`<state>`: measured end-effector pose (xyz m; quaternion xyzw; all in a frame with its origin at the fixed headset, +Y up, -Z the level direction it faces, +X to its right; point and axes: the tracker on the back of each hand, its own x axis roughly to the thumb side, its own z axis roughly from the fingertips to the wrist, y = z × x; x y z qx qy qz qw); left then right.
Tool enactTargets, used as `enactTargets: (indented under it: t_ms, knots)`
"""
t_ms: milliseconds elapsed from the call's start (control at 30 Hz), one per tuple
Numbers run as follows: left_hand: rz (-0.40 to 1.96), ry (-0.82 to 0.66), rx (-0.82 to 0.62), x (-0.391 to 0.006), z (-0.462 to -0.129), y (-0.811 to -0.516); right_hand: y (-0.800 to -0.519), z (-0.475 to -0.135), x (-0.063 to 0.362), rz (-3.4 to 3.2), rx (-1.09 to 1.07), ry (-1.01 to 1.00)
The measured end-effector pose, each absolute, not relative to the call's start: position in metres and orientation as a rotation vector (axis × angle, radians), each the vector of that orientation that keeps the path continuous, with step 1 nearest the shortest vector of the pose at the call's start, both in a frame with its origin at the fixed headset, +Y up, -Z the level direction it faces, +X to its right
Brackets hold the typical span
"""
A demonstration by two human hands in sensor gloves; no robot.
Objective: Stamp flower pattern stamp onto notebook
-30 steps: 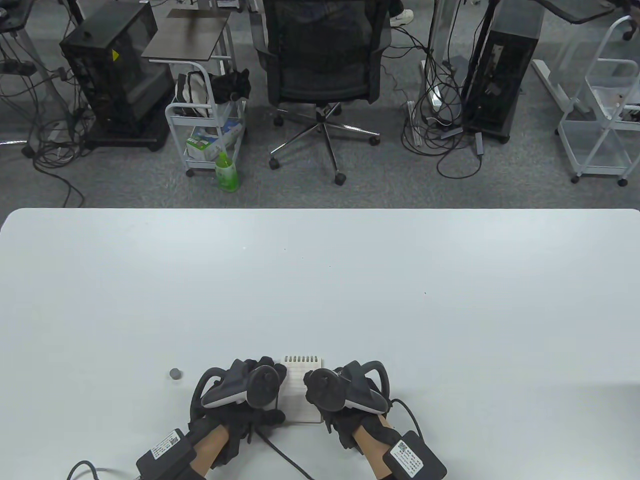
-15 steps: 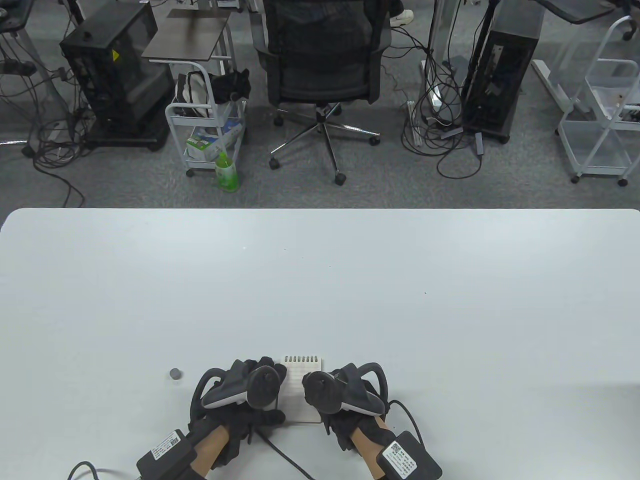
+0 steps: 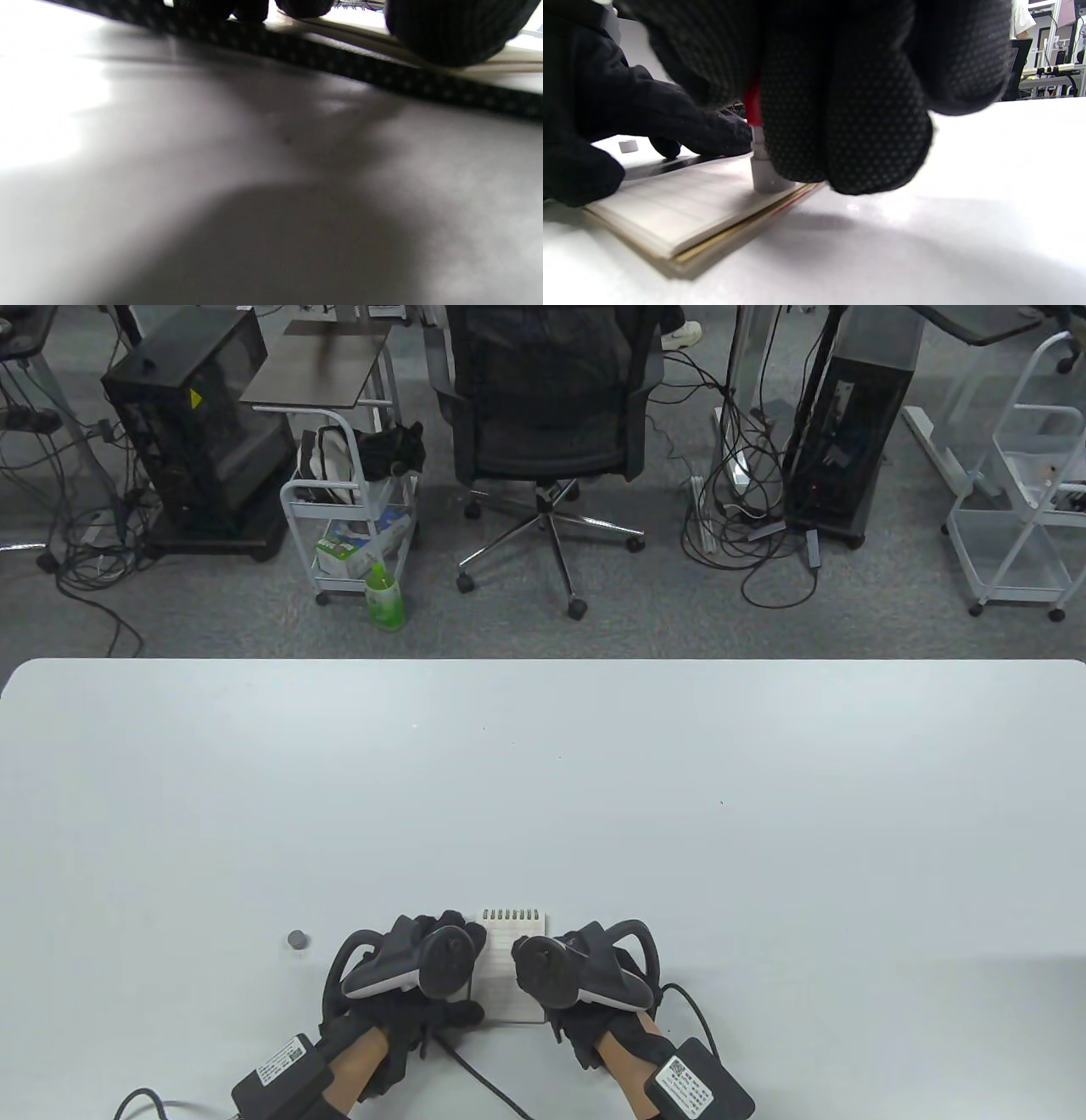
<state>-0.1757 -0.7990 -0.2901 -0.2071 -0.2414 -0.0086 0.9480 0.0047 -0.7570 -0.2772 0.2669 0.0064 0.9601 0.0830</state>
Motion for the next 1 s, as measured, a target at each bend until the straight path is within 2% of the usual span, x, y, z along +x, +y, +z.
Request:
enactTargets:
  t_ms: [200,467,767,933,1000]
  knots:
    - [-0.019,-0.492,-0.421,-0.176,-0.290,-0.799,-0.745,-0.275,0.012,2.834,0.865,-0.170]
    - [-0.017,-0.492,-0.422,-0.175,-0.290,-0.799,-0.726,-0.281,0.052,2.634,0.607,-0.387]
    - [-0.012,-0.491,-0.424,-0.176,-0.290,-0.799,-0.744,-0.299,0.098,2.289,0.177,-0.240]
    - [-0.030,-0.496,-0.476,-0.174,-0.291,-0.795,-0.751,-0.304,0.111,2.129,0.082,-0.192]
    - [-0.016,-0.509,-0.445,-0.175,-0.293,-0.791,-0.753,-0.305,0.115,2.068,0.061,-0.170]
